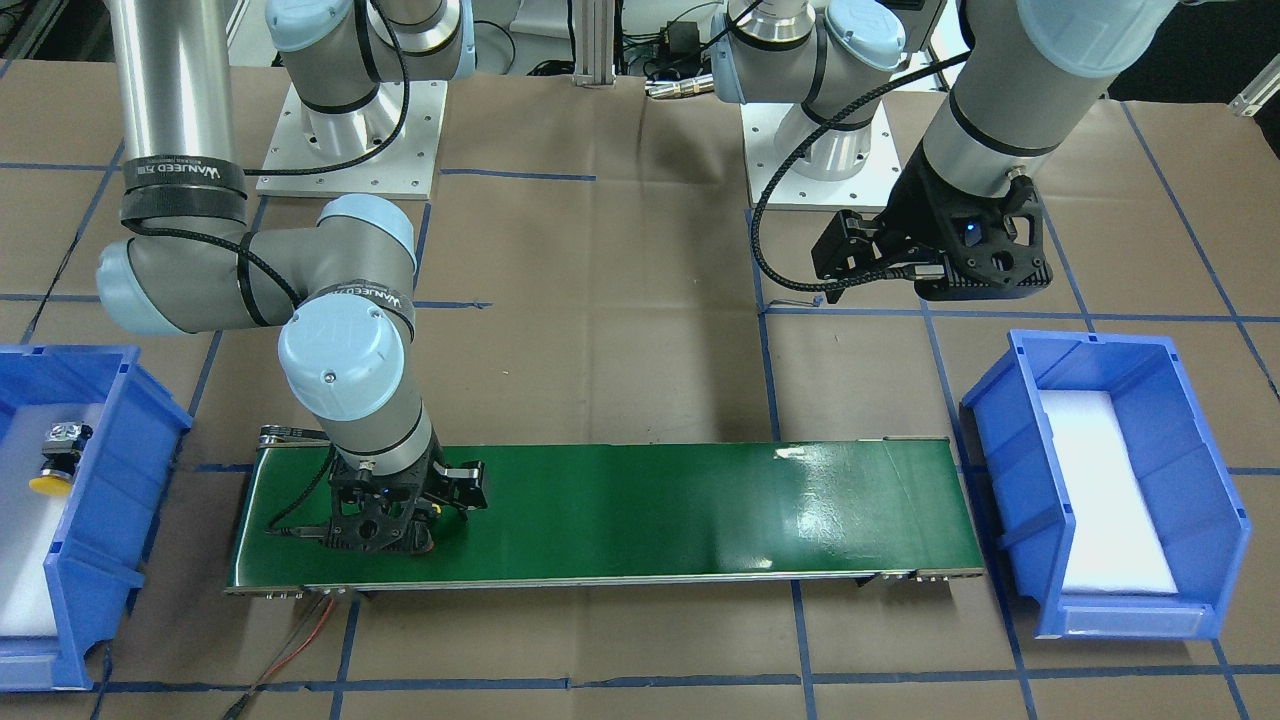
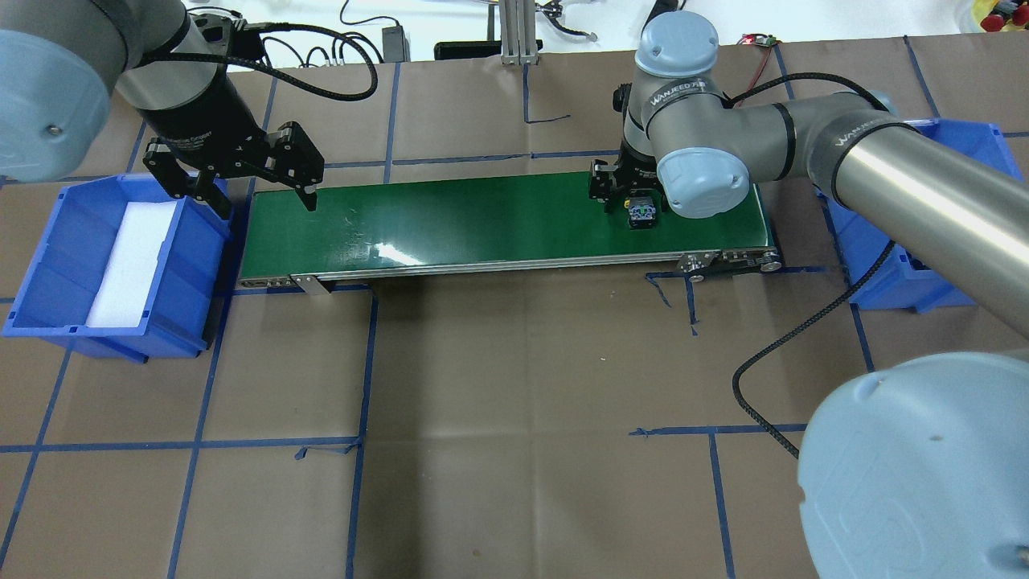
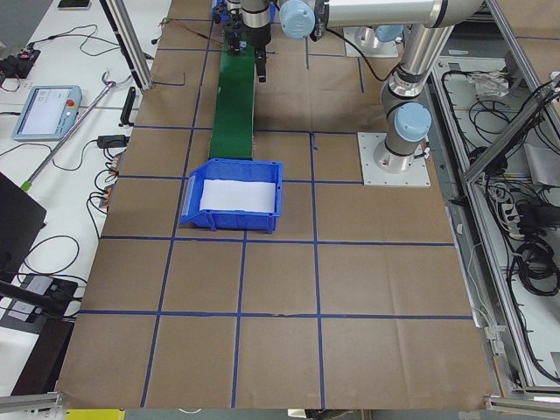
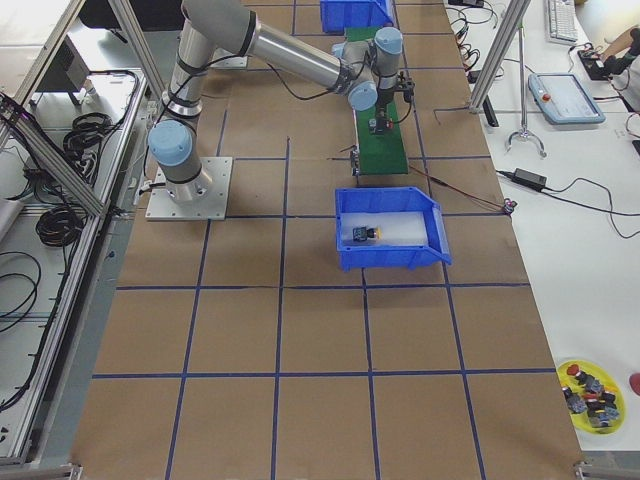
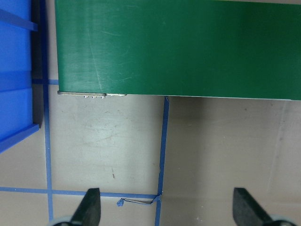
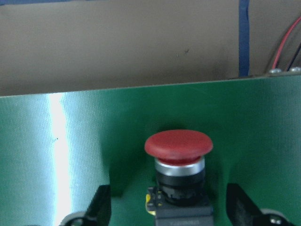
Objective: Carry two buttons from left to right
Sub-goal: 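Lower the right gripper and grasp the red button, then carry the red button into the blue bin with the right gripper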
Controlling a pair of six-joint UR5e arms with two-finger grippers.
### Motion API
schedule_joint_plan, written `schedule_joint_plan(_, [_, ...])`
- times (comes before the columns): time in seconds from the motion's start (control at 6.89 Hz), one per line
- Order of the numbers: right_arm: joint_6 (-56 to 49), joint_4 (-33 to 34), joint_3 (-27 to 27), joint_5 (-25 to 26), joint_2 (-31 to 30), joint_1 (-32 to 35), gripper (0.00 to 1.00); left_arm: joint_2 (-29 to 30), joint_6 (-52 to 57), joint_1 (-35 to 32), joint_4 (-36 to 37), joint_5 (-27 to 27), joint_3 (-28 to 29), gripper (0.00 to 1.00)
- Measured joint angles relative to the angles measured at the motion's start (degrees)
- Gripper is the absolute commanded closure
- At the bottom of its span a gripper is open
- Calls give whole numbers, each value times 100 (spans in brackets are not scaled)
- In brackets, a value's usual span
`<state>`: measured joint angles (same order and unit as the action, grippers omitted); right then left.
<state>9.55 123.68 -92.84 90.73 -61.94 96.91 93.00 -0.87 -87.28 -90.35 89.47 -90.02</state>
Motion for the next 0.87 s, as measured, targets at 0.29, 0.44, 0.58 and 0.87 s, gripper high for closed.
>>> schedule_joint_plan(0.29, [-40, -95, -14, 27, -64, -53, 96, -1, -3, -2, 0, 0, -7, 0])
schedule_joint_plan(0.44, [-53, -176, 5, 35, -114, -90, 96, 0, -7, -3, 0, 0, -6, 0])
schedule_joint_plan(0.58, [-82, -338, 65, 40, -236, -189, 96, 2, -11, -2, 0, 0, 2, 0])
schedule_joint_plan(0.87, [-594, -1057, 381, 22, -792, -795, 96, -3, -16, 0, 0, -2, 2, 0])
